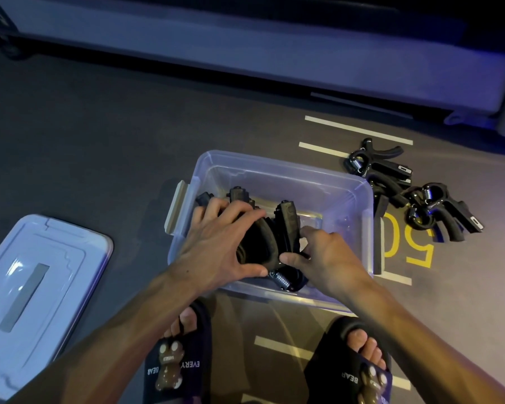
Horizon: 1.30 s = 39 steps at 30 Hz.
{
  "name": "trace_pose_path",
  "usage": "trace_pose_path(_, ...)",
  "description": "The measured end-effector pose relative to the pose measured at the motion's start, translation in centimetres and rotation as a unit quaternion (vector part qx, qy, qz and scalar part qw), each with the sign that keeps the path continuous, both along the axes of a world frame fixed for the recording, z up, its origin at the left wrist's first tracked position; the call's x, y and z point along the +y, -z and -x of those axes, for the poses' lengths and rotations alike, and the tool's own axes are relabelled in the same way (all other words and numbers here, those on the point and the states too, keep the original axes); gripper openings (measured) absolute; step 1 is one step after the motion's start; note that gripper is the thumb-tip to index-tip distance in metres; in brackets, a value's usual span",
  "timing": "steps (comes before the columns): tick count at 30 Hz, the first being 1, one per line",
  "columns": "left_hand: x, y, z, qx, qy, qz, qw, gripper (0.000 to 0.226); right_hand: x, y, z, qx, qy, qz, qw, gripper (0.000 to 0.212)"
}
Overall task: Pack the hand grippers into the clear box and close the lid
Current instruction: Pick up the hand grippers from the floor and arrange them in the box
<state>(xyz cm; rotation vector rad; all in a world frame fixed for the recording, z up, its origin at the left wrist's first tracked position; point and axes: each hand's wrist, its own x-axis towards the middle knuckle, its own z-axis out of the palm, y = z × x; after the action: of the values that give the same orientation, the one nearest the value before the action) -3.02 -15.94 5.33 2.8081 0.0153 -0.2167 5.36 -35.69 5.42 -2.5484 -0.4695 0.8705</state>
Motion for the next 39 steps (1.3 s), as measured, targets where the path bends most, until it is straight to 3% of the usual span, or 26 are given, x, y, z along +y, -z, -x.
trace_pose_path(12,0.3,-0.3,-0.6,0.004,0.018,-0.041,0.999,0.103,1.0,-1.1,0.9,-0.013,-0.03,0.089,0.995,0.044)
trace_pose_path(28,0.3,-0.4,-1.1,-0.005,0.039,-0.041,0.998,0.104,-0.2,-0.4,0.4,-0.039,-0.038,0.063,0.997,0.052)
trace_pose_path(36,-0.9,0.0,-3.3,-0.067,0.082,-0.013,0.994,0.061,-0.8,-0.6,0.6,-0.07,-0.076,0.076,0.992,0.051)
trace_pose_path(39,-1.0,0.6,-3.8,-0.06,0.104,-0.018,0.993,0.054,-0.7,-0.9,0.7,-0.082,-0.091,0.082,0.989,0.053)
